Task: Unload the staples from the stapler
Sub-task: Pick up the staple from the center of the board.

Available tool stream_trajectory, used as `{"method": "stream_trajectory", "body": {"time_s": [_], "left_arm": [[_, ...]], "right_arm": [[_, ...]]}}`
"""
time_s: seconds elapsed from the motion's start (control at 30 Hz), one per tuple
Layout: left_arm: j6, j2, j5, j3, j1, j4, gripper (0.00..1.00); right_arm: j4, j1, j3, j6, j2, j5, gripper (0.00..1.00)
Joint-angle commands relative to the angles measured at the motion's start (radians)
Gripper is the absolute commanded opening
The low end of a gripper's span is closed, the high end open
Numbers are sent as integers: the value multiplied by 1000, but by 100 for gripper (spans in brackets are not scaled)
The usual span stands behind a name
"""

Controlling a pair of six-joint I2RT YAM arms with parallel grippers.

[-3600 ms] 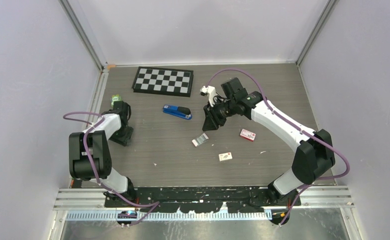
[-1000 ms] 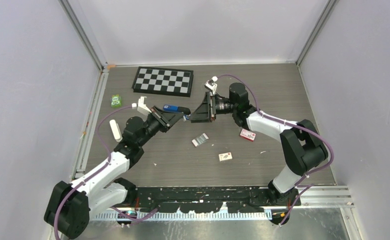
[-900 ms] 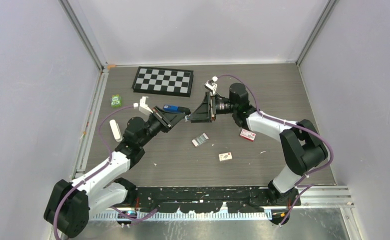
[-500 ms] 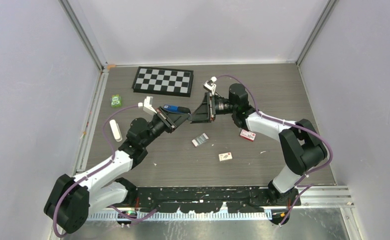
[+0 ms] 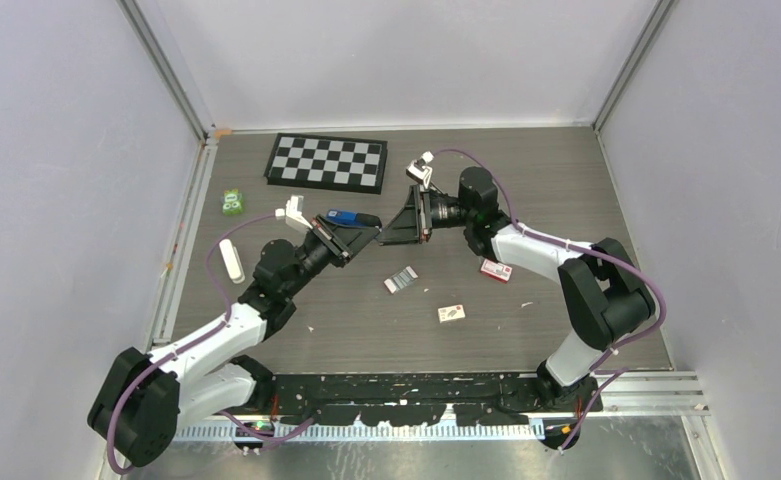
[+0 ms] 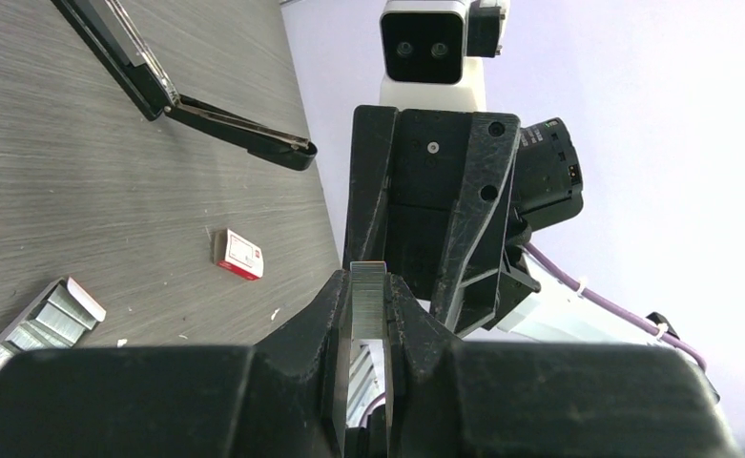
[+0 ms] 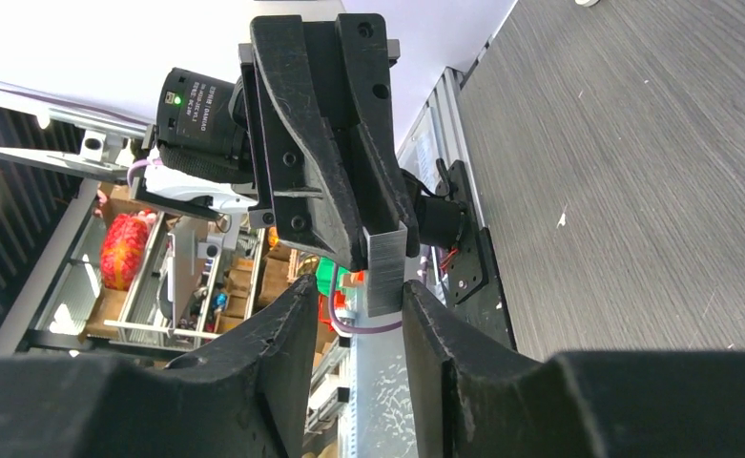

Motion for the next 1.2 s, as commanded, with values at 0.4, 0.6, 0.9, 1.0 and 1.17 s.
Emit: {"method": "stream_trajectory", "body": {"time_s": [0.4,0.6,0.9,1.0,1.17], "left_arm": [[-9,-9,-23,-9,-13,80,10],[-13,-11,-20,-10,-14,81,20],[83,-96,-18,-36,-12,61,63],[164,-156,-4,-35,-8,-5,75],[237,-196,68,-37,8,-4,80]], "right_arm": [[58,8,5,8,4,-19,24],[58,8,6,5,5,-23,8],[-48,8,18,-113,-20,-29,8],[-137,9,27,-211,-40,-26,8],[-394,15,68,-456,-78,-3,8]]}}
